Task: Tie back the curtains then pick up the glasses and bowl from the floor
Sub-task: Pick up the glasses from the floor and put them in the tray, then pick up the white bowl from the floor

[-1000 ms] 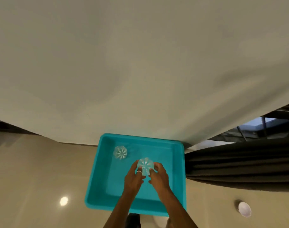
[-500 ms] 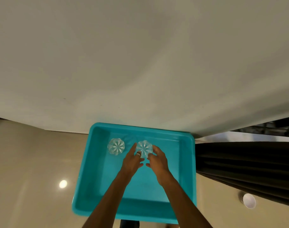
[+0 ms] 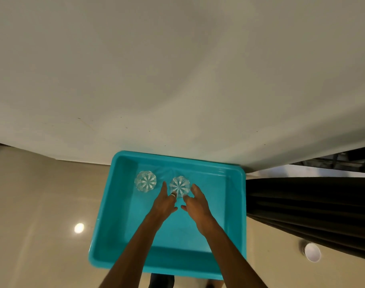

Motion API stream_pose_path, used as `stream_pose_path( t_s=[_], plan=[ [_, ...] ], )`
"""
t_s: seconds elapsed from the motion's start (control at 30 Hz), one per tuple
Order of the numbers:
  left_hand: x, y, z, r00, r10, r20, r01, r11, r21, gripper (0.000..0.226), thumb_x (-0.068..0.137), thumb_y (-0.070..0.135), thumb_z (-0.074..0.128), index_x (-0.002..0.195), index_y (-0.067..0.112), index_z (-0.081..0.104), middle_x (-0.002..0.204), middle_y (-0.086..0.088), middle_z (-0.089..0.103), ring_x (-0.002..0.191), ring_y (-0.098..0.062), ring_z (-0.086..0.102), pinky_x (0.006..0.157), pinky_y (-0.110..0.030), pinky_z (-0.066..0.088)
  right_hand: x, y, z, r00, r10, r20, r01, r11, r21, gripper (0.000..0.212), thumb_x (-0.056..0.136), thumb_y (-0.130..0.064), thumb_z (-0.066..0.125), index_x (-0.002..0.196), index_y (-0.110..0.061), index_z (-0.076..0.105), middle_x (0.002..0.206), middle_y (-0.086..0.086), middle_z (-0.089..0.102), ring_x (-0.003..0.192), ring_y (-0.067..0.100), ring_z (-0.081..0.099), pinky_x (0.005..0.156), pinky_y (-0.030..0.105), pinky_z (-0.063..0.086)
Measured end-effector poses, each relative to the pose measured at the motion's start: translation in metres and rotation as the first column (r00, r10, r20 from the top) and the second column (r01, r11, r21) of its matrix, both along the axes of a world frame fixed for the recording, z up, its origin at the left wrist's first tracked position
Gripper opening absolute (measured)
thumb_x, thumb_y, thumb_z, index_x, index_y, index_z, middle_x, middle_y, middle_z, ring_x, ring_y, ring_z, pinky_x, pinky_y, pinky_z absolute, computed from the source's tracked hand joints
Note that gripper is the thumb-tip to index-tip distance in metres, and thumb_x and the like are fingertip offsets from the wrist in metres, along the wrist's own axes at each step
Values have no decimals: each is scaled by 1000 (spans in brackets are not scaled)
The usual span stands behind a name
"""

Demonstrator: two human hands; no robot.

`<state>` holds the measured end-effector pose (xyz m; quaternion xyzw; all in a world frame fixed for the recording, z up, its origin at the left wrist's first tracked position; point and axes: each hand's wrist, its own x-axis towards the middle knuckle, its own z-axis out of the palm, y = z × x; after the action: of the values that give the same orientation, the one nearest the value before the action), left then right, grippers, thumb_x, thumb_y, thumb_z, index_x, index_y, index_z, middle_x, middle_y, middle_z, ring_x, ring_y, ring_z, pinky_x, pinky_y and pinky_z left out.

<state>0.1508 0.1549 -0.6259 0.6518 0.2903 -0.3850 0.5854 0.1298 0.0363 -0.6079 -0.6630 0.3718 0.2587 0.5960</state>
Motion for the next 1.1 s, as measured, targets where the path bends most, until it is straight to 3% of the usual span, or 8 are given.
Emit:
stream_pose_path(
  t_s=[0.1, 0.17, 0.27, 0.6, 0.77, 0.93, 1.1],
  plan=[
    [-9, 2, 3, 999, 34, -33, -31, 997, 76, 60, 103, 17, 43, 157, 22, 17, 146, -13, 43, 118, -28, 55, 100, -44, 50, -5, -7, 9, 1000, -16, -18, 15, 999, -48, 51, 100, -13, 52, 150, -14, 36, 139, 4, 47, 95, 13, 56, 97, 37, 55],
    [-16, 2, 9, 995, 61, -83, -51, 992, 112, 52, 100, 11, 42, 151, 18, 30, 126, -8, 53, 105, -26, 56, 93, -42, 51, -10, -11, 18, 999, -28, -19, 26, 997, -66, 56, 100, -12, 51, 153, -14, 31, 153, 6, 39, 88, 9, 55, 99, 38, 54],
    [-28, 0, 29, 993, 49, -108, -34, 989, 142, 45, 99, 7, 40, 143, 15, 39, 102, -3, 53, 97, -25, 56, 85, -38, 50, -21, -17, 36, 1000, -26, -11, 25, 997, -79, 54, 100, -13, 51, 152, -15, 34, 154, 5, 39, 82, 4, 55, 98, 39, 54],
    [-104, -55, 119, 995, -95, -18, 97, 975, 199, 39, 100, 19, 48, 138, 11, 46, 110, -5, 57, 100, -24, 63, 85, -38, 55, -106, -50, 102, 999, -31, 42, 33, 997, -63, 50, 100, -17, 56, 147, -17, 40, 149, 4, 46, 123, 22, 55, 99, 39, 55],
    [-154, -101, 150, 992, -125, 26, 117, 969, 218, 36, 100, 17, 47, 136, 10, 49, 115, -7, 58, 96, -24, 66, 84, -39, 56, -161, -82, 128, 998, -33, 58, 38, 995, -91, 47, 99, -20, 57, 144, -18, 42, 146, 4, 51, 126, 25, 56, 103, 46, 52],
    [-209, -140, 176, 991, -96, 89, 74, 972, 224, 34, 100, 19, 53, 132, 9, 53, 126, -10, 59, 100, -25, 65, 85, -38, 59, -214, -126, 150, 992, -105, 70, 110, 991, -70, 42, 100, -19, 57, 140, -15, 46, 136, 5, 56, 117, 24, 61, 96, 40, 57],
    [-257, -167, 198, 982, -39, 184, -7, 970, 243, 15, 91, 0, 56, 103, 5, 62, 91, -5, 66, 69, -14, 62, 65, -27, 54, -257, -160, 163, 982, -173, 81, 180, 981, -78, 46, 97, -16, 58, 142, -14, 47, 138, 10, 56, 118, 27, 61, 92, 43, 58]
  ],
)
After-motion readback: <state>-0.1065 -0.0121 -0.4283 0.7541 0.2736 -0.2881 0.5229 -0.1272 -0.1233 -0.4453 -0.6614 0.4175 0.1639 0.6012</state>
